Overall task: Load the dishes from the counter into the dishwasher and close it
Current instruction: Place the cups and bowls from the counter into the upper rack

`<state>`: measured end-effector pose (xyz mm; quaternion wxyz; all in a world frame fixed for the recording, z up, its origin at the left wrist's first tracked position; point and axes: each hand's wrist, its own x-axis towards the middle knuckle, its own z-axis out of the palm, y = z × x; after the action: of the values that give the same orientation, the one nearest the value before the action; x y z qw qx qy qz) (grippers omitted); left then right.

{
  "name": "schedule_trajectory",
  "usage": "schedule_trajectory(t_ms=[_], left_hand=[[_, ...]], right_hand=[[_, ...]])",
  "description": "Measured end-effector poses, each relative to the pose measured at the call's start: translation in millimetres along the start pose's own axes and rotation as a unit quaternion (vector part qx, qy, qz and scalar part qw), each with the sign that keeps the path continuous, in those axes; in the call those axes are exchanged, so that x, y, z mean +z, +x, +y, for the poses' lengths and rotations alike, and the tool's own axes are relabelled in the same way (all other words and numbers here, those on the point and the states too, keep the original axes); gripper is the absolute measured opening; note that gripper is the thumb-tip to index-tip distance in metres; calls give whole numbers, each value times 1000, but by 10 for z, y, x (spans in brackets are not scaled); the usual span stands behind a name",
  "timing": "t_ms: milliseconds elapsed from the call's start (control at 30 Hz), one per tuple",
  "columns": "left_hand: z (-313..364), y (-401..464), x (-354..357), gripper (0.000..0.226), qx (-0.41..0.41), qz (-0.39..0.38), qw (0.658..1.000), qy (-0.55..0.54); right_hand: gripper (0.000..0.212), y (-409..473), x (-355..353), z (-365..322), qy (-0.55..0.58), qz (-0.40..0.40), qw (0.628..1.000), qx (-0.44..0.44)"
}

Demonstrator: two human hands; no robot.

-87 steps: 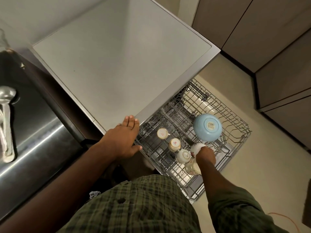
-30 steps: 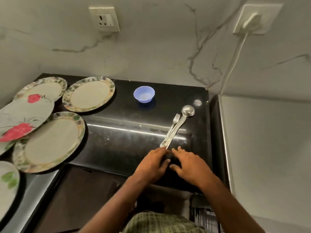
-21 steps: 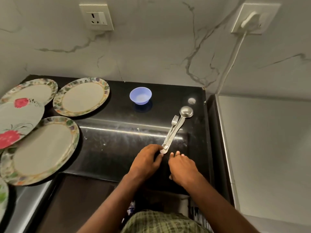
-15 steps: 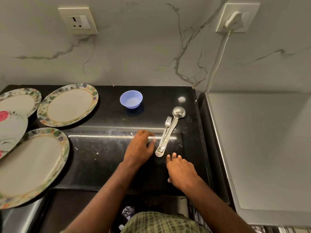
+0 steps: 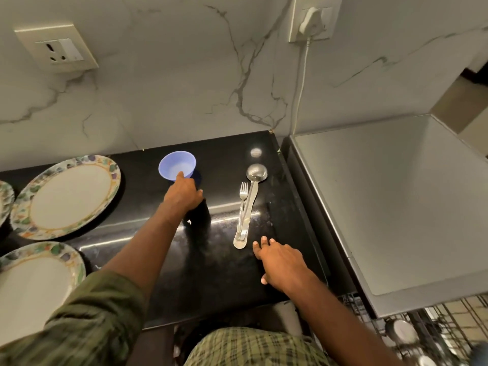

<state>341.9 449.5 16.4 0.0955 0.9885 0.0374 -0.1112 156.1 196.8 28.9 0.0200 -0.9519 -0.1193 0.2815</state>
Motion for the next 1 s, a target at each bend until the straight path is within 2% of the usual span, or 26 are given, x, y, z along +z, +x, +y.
schedule_trajectory(t_ms=[100,267,367,467,567,667,700,733,800,833,900,967,1000], left_hand=[[-45,57,57,47,-19,20,999,-34],[40,-60,54,41,-2,107,990,-93],[159,-305,21,29,38,199,963,-179],[453,-706,-4,23,115,267,919,-266],[801,-1143,96,23,185,253,887,-338],[1115,-1507,264,16,212,206,862,-411],[1226,-1611,317,16,220,181,856,-431],[1322,-1706,358,17,226,151,850,-452],[1522,-1865,433,17,239,88,838,-483],[1589,-1921,468,16,250,66,832,-491],[1771,-2013,554,17,276,20,821,-500],[1977,-2082,649,18,294,-25,813,-502],[2068,-2115,689,18,302,-47,808,-503]], right_hand=[[97,21,21,28,15,-6,1000,0],[98,52,38,53,31,-21,999,6],[98,40,32,81,48,-24,999,5],[96,-9,31,133,63,-1,998,-7],[86,-30,85,228,139,35,990,-20],[73,-42,192,415,322,64,944,-28],[69,-79,231,482,414,65,908,-20],[62,-133,248,535,527,60,848,-10],[43,-309,254,658,729,49,683,7],[36,-394,249,723,790,46,611,9],[35,-582,332,940,866,58,496,1],[47,-778,470,1176,919,72,388,-8],[54,-855,532,1268,935,80,347,-2]])
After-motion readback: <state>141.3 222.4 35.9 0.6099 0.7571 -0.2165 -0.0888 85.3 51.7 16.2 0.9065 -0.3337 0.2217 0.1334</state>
